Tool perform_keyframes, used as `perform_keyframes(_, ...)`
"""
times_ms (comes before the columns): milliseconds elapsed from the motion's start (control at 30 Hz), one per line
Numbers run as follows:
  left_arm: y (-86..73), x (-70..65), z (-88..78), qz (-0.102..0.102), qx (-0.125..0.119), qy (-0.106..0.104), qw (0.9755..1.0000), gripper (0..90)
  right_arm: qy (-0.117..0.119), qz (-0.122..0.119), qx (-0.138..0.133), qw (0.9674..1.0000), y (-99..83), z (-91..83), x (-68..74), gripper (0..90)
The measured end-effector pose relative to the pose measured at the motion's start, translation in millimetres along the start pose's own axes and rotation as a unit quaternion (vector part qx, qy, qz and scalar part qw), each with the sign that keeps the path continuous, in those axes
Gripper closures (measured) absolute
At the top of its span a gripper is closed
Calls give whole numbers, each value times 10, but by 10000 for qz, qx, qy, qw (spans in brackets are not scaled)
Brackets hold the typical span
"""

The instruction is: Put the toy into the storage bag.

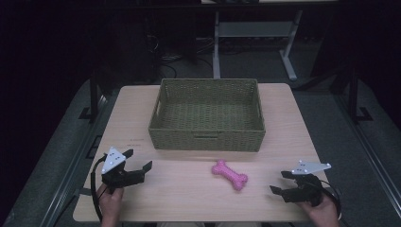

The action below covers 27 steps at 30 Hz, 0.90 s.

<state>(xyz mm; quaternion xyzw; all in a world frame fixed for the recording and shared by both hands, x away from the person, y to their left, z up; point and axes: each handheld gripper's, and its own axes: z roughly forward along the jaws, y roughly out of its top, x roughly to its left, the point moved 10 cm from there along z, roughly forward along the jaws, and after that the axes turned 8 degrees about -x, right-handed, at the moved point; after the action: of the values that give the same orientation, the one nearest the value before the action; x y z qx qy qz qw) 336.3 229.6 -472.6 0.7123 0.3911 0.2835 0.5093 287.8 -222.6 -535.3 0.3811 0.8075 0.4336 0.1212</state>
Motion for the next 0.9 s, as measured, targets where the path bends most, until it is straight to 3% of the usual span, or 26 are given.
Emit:
perform_keyframes(267,-1,-8,-2,-11,-12,-48,10000,138,43,-55,251,9997,-17,75,39,238)
perform_keyframes(500,-19,-12,10,2,26,-61,10000,138,141,-264,391,9988,107,148,143,217)
perform_keyframes(567,-22,-2,14,-7,25,-43,10000,138,200,-448,584,9971,137,186,189,217)
perform_keyframes(900,-27,15,20,-26,12,-28,10000,138,456,-631,794,9938,305,244,327,209)
